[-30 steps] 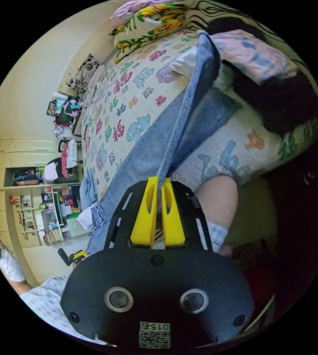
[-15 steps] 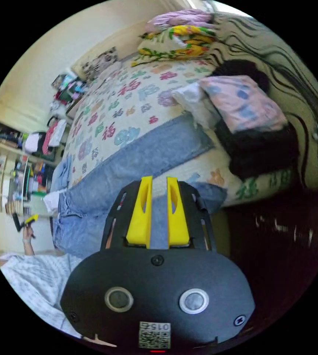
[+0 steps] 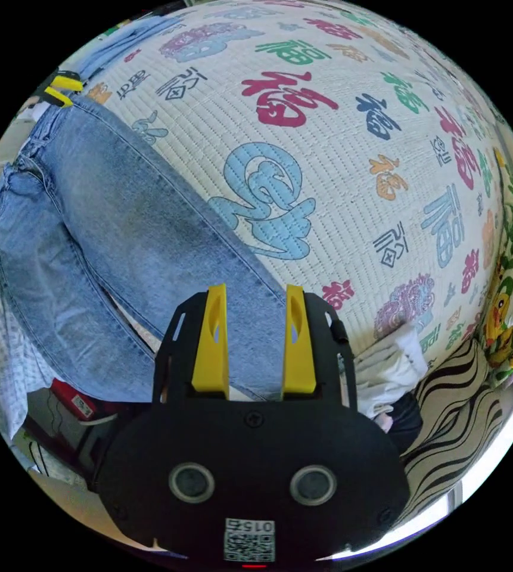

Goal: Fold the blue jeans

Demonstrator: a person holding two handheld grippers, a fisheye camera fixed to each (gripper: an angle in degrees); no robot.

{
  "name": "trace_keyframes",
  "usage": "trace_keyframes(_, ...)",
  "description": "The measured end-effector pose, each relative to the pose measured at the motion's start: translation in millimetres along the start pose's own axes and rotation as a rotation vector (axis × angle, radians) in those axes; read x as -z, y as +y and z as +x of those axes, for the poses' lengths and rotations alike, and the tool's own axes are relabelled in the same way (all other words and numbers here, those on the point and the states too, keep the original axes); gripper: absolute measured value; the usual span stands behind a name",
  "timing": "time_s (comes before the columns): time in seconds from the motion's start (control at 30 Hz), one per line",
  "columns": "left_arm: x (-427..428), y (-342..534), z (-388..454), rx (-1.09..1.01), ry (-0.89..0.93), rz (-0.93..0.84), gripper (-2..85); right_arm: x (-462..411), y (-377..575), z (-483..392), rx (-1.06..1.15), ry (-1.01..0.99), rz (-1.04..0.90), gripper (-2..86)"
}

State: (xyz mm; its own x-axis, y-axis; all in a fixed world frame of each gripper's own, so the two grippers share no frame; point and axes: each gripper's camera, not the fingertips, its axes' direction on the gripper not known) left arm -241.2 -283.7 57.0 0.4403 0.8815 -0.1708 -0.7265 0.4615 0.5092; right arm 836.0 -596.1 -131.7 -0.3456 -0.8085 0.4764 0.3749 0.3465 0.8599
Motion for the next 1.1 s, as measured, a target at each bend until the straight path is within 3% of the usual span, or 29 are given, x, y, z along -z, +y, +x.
trace_keyframes(0.27, -22, -38, 0, 0.013, 0.06, -0.028, 7.8, -27, -51, -18, 0.071, -0.023, -0.079, 13.4)
trace_keyframes(0.4, -23, -53, 8, -0.015, 0.037, -0.065, 4.2, -28, -54, -45, 0.168, 0.028, -0.159, 3.0)
trace_keyframes(0.57, 2, -54, 27, -0.06, -0.058, -0.036, 1.4, -4, -43, -58, 0.162, 0.057, -0.123, 0.3)
trace_keyframes(0.7, 53, -46, 23, -0.056, -0.07, 0.077, 0.2, 48, -20, -45, 0.068, 0.104, 0.041, -0.3)
trace_keyframes(0.9, 133, -62, -8, -0.025, -0.299, 0.192, -0.4, 133, 2, 9, -0.189, 0.384, 0.119, -0.3)
trace_keyframes(1.0, 172, -80, -35, 0.005, -0.295, 0.282, -0.4, 164, 13, 44, -0.306, 0.461, 0.082, 0.1)
trace_keyframes(1.1, 180, -113, -54, 0.005, -0.392, 0.241, -0.4, 175, 18, 80, -0.382, 0.392, -0.016, 1.6)
